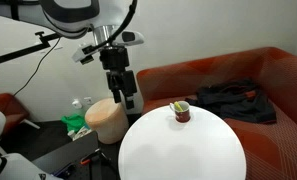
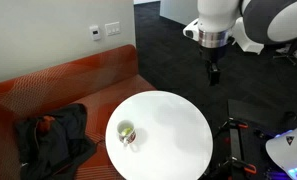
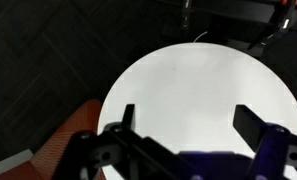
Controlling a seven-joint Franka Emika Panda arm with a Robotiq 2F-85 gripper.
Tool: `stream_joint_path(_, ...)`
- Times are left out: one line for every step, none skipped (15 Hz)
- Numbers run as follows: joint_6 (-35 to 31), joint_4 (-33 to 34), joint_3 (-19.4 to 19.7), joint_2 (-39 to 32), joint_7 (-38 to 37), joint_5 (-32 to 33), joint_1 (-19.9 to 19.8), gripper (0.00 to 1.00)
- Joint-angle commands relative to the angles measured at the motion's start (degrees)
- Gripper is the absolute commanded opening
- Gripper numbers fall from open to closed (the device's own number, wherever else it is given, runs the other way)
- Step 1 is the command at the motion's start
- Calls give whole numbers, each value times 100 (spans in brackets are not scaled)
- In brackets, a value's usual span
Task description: Pick up the yellow pen from the red mug cup and put it on the table.
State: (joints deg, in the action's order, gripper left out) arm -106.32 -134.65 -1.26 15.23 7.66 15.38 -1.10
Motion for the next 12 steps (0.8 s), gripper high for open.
stream_joint_path(11,7,50,-2,-11,10,55,100)
stream_joint_path(10,7,50,-2,-11,10,55,100)
stream_joint_path(10,7,50,-2,-11,10,55,100)
stream_joint_path(10,7,50,-2,-11,10,55,100)
stream_joint_path(10,7,50,-2,-11,10,55,100)
stream_joint_path(-82,4,50,-14,10,-60,82,100)
stream_joint_path(-180,-3,44,-7,7,-100,103,100)
stream_joint_path(-337,2,45,5,41,-185,140,100)
stream_joint_path(-533,18,52,4,61,-306,172,100)
stream_joint_path(-785,43,51,-16,59,-432,209,100)
stream_joint_path(-999,70,51,-50,71,-547,240,100)
stream_joint_path(-1242,124,44,-135,86,-657,273,100)
